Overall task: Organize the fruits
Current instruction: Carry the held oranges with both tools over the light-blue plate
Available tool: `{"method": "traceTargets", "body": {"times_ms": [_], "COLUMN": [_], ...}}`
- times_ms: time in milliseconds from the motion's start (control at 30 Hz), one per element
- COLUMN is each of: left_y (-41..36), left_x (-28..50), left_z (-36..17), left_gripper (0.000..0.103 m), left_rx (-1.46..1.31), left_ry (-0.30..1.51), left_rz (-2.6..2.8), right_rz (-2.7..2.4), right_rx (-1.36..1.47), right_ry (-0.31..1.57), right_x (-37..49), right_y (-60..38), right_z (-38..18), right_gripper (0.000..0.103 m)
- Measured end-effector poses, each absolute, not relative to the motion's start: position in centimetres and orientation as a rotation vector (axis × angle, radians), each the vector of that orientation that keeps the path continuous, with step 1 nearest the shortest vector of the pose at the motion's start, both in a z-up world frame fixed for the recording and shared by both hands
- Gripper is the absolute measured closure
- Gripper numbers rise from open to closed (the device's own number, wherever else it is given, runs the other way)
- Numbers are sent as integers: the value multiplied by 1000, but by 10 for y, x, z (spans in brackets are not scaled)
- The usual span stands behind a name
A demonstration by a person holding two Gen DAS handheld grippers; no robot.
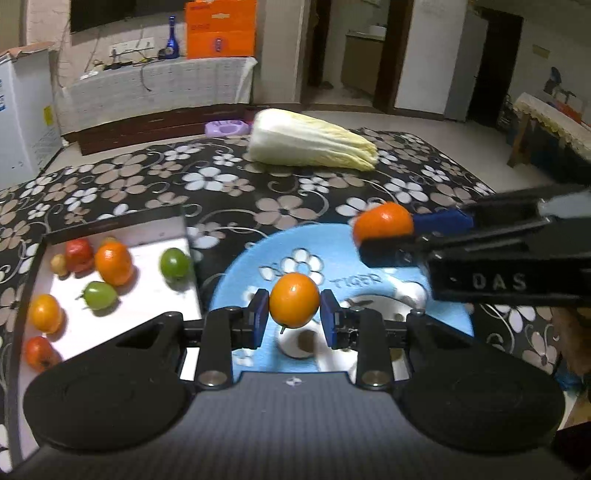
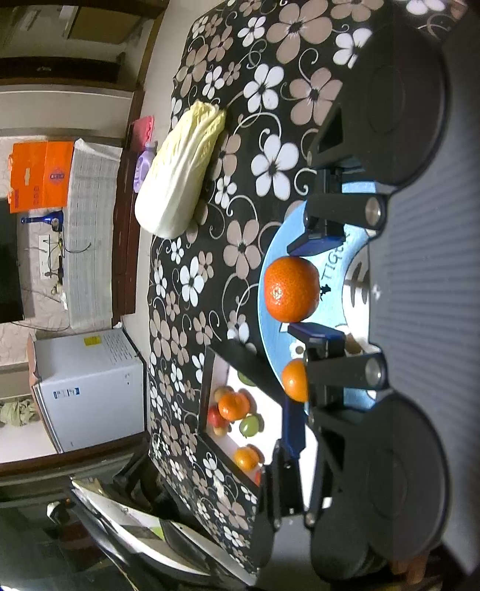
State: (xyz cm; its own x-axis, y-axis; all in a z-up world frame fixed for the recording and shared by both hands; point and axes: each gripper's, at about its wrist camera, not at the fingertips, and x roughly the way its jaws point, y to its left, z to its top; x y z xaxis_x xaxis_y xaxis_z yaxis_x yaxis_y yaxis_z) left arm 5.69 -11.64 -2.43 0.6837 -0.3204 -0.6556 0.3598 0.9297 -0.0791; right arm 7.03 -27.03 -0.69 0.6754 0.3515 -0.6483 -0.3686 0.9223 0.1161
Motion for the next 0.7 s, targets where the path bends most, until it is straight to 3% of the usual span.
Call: {"method": "traceTargets", "body": {"times_ms": [700], "left_y": [-141], "left_x": [58], "left_z": [-53], "left_gripper": [68], "left_rx": [138], "left_ry": [778], "left_rz": [-409], "right_rz": [400], "right_rx": [-60], "right_ry": [800], "right_x": [77], "right_y": [-264], "right_z": [-28], "right_gripper": [61]}}
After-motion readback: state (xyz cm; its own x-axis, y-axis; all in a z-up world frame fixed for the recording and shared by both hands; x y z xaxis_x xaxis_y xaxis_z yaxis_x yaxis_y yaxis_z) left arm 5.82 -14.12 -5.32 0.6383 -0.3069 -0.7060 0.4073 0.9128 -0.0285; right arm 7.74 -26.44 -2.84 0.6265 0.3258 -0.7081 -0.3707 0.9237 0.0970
